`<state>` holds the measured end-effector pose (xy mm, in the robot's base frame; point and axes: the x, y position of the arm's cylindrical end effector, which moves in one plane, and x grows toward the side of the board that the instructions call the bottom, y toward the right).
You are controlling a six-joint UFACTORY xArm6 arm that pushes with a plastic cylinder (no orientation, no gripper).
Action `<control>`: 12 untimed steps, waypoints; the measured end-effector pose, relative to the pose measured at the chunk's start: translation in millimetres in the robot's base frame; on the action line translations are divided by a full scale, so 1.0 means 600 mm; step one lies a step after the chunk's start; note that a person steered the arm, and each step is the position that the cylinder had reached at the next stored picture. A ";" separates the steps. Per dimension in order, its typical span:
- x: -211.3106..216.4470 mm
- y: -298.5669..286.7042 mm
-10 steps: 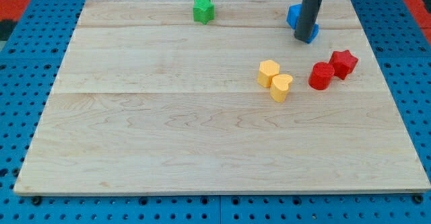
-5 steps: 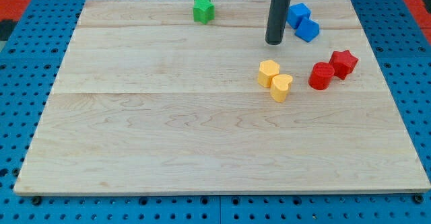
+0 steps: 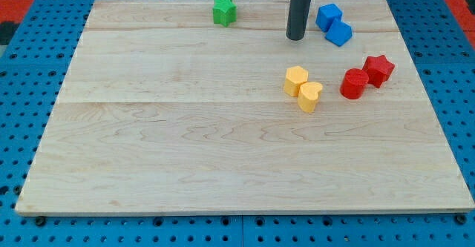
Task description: Separate the yellow blocks from each other
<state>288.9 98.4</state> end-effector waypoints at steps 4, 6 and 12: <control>0.137 0.051; 0.156 -0.202; 0.175 -0.184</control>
<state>393.9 -12.2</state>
